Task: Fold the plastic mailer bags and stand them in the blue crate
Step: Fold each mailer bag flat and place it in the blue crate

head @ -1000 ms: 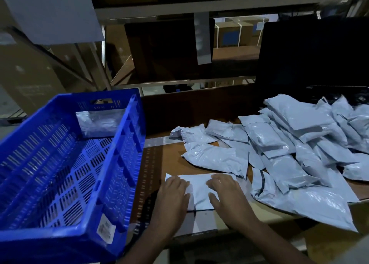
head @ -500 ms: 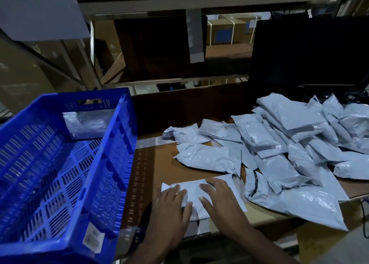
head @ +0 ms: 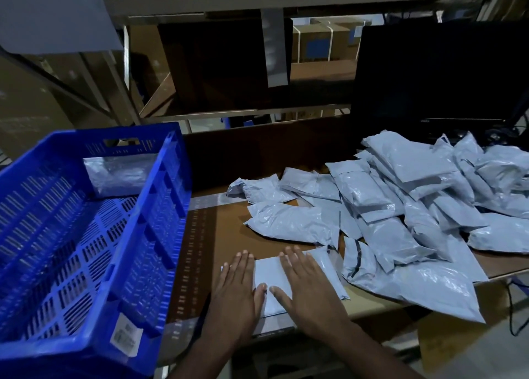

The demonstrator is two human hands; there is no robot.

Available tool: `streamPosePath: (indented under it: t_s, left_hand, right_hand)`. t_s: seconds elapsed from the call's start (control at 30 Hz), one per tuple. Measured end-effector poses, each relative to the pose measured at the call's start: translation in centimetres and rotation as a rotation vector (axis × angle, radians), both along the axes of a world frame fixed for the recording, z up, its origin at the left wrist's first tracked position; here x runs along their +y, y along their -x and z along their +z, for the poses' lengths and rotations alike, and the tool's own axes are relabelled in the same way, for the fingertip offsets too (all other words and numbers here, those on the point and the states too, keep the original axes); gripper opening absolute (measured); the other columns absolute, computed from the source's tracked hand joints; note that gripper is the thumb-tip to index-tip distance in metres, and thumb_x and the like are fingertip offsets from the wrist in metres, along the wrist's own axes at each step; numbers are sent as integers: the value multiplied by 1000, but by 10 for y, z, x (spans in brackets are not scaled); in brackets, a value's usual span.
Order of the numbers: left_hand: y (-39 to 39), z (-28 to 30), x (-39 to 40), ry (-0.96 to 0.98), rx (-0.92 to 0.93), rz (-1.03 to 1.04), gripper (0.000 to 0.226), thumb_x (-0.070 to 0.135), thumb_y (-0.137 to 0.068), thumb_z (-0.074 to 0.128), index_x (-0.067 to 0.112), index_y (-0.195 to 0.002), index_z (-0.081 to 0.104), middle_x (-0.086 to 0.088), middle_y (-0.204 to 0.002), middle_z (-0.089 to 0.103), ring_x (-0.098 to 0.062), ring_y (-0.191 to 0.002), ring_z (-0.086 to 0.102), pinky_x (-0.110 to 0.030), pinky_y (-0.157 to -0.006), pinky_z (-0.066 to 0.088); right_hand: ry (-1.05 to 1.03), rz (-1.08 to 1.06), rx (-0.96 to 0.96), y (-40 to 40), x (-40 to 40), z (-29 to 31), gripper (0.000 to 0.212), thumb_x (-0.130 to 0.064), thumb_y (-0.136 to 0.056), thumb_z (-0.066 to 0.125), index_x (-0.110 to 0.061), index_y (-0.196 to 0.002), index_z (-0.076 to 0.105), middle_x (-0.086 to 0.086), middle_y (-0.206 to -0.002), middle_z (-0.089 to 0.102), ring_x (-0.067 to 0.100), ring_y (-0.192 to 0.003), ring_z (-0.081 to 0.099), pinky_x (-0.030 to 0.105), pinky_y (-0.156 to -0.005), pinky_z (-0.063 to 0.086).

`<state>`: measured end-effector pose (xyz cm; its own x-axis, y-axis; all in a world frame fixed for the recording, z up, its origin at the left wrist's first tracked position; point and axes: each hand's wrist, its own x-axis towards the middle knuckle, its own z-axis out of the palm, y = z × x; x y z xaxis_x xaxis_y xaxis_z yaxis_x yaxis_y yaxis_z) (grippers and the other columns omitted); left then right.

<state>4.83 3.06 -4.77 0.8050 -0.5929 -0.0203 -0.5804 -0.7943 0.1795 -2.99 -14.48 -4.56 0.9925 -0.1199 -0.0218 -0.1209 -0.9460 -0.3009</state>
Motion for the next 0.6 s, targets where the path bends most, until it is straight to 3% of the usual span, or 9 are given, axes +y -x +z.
streamPosePath:
  t_s: [0.07, 0.13, 0.2, 0.3, 0.37, 0.43, 0.53, 0.6]
  left_hand:
    - [0, -2, 1, 22, -1, -1, 93, 70, -89, -16, 21, -163, 12, 5, -170, 4, -9, -156, 2, -32, -127, -1]
    - [0, -3, 1, 59, -1, 1, 99, 73, -86, -20, 20, -163, 14, 4, -170, 5, -9, -156, 2, -30, -125, -4]
    - [2, -4, 2, 61, -33, 26, 99, 73, -86, -18, 20, -163, 13, 4, -170, 3, -10, -156, 0, -27, -122, -10]
    - [2, 0, 0, 40, 3, 38, 100, 74, -79, -22, 23, -163, -1, 6, -169, -12, -8, -154, -13, -23, -120, -18]
    - [1, 2, 1, 27, -12, 48, 92, 74, -86, -11, 23, -163, -4, 6, -169, -14, -8, -153, -16, -25, -120, -18]
    - [-2, 0, 5, 9, -12, 64, 89, 75, -92, 0, 21, -163, -3, 4, -169, -13, -9, -153, -16, -25, -121, -17]
    - [-4, 2, 8, -23, 14, 50, 101, 79, -85, -11, 16, -163, 2, -1, -170, -7, -13, -156, -9, -26, -122, -14]
    - [-5, 6, 7, -89, 17, 40, 100, 77, -90, -4, 10, -162, 17, -7, -169, 8, -19, -157, 7, -29, -123, -9]
  right_hand:
    - [-5, -79, 4, 8, -8, 0, 103, -86, -78, -16, -22, -159, -6, -8, -162, -20, 11, -151, -18, 35, -122, -6]
    - [54, -130, 50, 15, -13, 5, 108, -86, -71, -25, -23, -158, -14, -7, -161, -26, 10, -150, -23, 36, -124, -5]
    - [73, -156, 61, 16, -15, 5, 110, -85, -68, -28, -22, -158, -16, -5, -163, -25, 11, -150, -23, 36, -125, -4]
    - [51, -174, 61, 13, -15, 3, 112, -86, -67, -29, -23, -158, -14, -4, -165, -22, 11, -151, -21, 37, -126, -2]
    - [40, -180, 64, 15, -15, 4, 114, -88, -65, -30, -25, -158, -14, -5, -164, -24, 12, -151, -20, 38, -126, 0]
    - [34, -190, 78, 20, -14, 3, 113, -88, -64, -29, -26, -158, -15, -6, -163, -26, 13, -151, -21, 38, -126, -1]
    - [61, -178, 93, 20, -14, 2, 115, -87, -64, -31, -25, -159, -14, -4, -164, -25, 14, -151, -20, 38, -125, -4]
    - [65, -170, 95, 16, -15, 4, 119, -87, -61, -34, -24, -159, -11, -3, -165, -21, 15, -152, -18, 40, -126, -1]
